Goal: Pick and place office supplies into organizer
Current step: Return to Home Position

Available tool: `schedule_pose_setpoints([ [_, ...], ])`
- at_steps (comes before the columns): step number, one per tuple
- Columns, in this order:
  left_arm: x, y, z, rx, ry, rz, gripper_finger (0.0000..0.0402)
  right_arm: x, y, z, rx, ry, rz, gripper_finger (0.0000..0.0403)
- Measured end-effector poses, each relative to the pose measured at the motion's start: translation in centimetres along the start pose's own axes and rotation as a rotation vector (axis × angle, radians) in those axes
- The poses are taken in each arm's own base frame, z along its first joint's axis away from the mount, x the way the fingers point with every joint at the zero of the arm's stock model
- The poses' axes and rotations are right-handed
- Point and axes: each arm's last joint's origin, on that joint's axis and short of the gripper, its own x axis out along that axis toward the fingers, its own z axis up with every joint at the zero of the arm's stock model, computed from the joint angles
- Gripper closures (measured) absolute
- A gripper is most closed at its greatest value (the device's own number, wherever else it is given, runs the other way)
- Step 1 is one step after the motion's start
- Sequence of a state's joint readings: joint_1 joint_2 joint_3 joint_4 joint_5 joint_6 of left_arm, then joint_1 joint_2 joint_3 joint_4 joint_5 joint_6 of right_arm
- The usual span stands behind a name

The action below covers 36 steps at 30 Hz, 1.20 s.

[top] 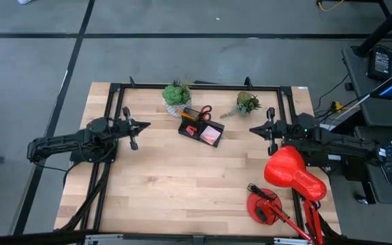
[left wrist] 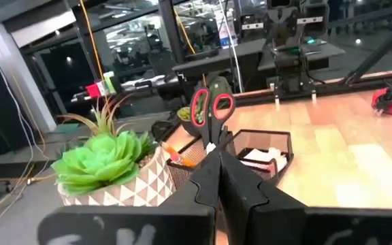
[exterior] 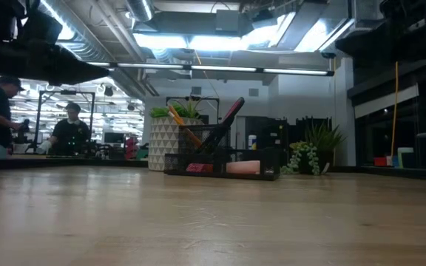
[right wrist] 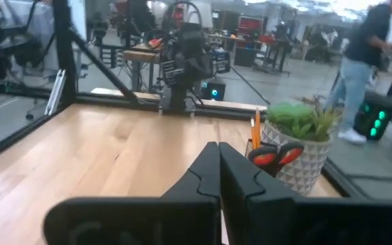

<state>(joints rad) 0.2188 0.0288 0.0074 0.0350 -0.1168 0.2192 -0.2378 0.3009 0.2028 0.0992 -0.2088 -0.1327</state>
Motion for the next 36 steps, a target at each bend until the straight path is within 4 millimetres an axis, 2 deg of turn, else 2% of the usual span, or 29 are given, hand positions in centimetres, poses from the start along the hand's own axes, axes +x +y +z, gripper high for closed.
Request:
schedule_pose_setpoints([
  [6,0.0,0.0,0.0,-0.082,0.000,-0.001,0.0400,-1.2,0.1,0.3,-0.040,-0.054,-0.001,0.0403],
  [12,0.0,0.0,0.0,-0.128,0.000,0.000,0.0400,-2.1,0.3,-1.6,-0.051,-0.138,-0.026,0.0403],
  [16,0.0,0.0,0.0,-0.128,-0.001,-0.001,0.0399,-1.9,0.5,-3.5,-0.050,-0.176,-0.030,0.0403],
  [28,0.0,0.0,0.0,-0.128,-0.001,0.012,0.0400,-1.8,0.5,-3.5,-0.044,-0.157,-0.022,0.0401],
  [36,0.0,0.0,0.0,-0.128,0.000,0.012,0.0396,-1.7,0.5,-3.7,0.129,-0.136,-0.008,0.0382],
])
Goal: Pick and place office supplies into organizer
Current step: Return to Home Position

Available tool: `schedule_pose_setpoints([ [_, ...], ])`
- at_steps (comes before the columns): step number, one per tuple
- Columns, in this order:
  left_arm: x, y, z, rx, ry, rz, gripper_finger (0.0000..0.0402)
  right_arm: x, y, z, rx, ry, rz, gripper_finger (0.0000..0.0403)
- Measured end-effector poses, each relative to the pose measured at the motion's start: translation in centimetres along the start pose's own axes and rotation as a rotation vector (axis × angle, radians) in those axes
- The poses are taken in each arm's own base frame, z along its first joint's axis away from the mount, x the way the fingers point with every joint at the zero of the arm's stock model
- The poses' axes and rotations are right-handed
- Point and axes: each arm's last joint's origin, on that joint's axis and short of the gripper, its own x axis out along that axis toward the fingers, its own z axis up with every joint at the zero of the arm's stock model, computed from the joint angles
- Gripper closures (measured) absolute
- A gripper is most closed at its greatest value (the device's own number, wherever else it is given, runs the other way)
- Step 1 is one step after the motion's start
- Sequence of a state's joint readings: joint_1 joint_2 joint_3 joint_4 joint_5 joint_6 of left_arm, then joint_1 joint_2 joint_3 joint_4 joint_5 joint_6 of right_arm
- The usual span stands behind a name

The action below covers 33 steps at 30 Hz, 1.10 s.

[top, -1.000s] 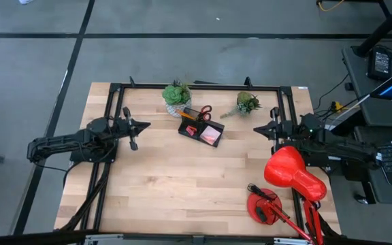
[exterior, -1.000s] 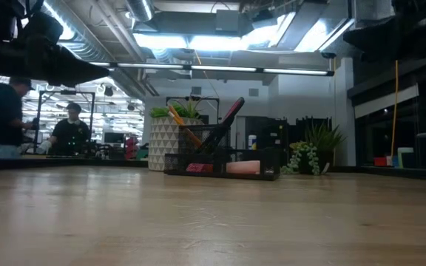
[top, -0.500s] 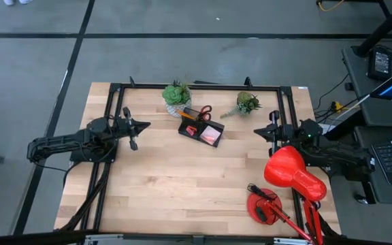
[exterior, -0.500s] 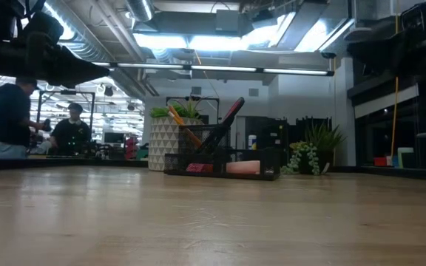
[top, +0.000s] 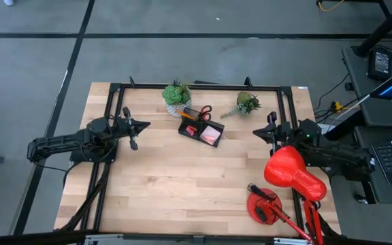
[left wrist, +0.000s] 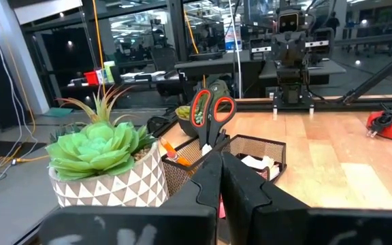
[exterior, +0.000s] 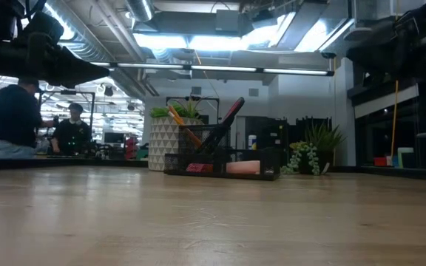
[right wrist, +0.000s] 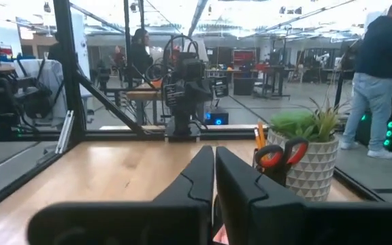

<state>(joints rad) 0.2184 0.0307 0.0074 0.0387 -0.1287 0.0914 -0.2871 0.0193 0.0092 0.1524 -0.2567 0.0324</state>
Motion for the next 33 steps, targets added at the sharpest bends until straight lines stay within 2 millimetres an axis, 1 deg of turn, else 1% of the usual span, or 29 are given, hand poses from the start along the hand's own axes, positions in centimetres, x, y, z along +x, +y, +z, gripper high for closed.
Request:
schedule_pose_setpoints([
  [15,0.0,0.0,0.0,0.000,0.001,0.000,0.0396,0.0,0.1,-0.1,0.034,0.007,0.005,0.0380],
  [20,0.0,0.0,0.0,0.000,0.001,0.000,0.0399,0.0,0.9,-0.6,0.034,0.060,0.083,0.0380],
  [27,0.0,0.0,0.0,0.000,0.001,0.000,0.0396,0.1,2.1,-0.9,0.027,0.086,0.114,0.0380],
  [33,0.0,0.0,0.0,0.000,0.001,0.000,0.0399,0.0,2.3,-1.0,0.092,0.095,0.129,0.0380],
])
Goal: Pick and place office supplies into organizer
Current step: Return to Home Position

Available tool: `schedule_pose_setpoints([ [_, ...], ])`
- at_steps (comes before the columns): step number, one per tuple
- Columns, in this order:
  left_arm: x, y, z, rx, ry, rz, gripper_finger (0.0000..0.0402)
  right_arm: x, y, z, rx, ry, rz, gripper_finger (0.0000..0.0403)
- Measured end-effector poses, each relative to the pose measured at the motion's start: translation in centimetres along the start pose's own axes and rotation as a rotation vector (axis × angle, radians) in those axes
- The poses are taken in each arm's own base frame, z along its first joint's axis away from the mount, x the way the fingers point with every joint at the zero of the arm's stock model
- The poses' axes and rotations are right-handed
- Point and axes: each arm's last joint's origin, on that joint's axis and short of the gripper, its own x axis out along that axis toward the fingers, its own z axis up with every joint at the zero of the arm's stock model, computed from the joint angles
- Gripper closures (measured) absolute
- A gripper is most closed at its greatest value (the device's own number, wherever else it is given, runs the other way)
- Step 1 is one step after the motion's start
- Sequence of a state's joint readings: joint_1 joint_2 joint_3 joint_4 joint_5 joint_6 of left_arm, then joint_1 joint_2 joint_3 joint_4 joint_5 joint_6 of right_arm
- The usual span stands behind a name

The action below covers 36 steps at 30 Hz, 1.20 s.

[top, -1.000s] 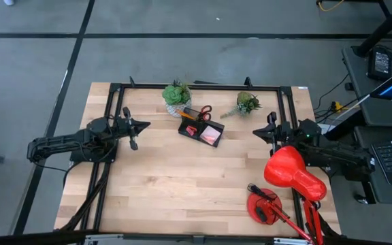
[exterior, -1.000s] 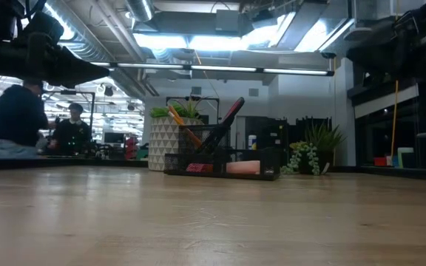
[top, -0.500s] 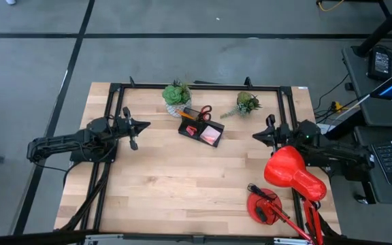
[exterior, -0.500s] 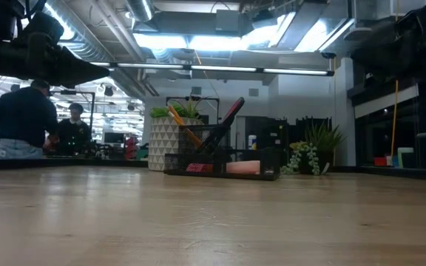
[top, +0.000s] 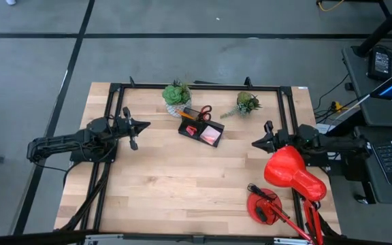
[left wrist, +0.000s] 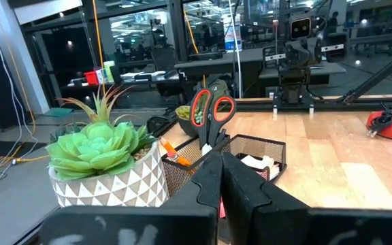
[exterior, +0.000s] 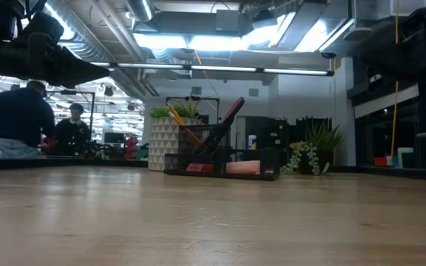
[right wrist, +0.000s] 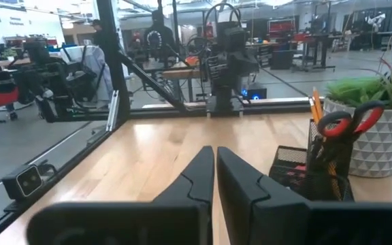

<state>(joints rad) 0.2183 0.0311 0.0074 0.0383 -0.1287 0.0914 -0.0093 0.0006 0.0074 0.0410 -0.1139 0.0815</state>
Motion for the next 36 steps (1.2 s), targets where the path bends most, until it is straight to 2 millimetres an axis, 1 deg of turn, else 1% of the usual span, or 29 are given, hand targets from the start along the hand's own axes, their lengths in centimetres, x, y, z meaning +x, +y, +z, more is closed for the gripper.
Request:
schedule_pose_setpoints([
  [36,0.00,0.00,0.00,0.000,0.000,0.000,0.0397,0.03,-0.01,-0.07,-0.010,0.006,0.000,0.0379],
])
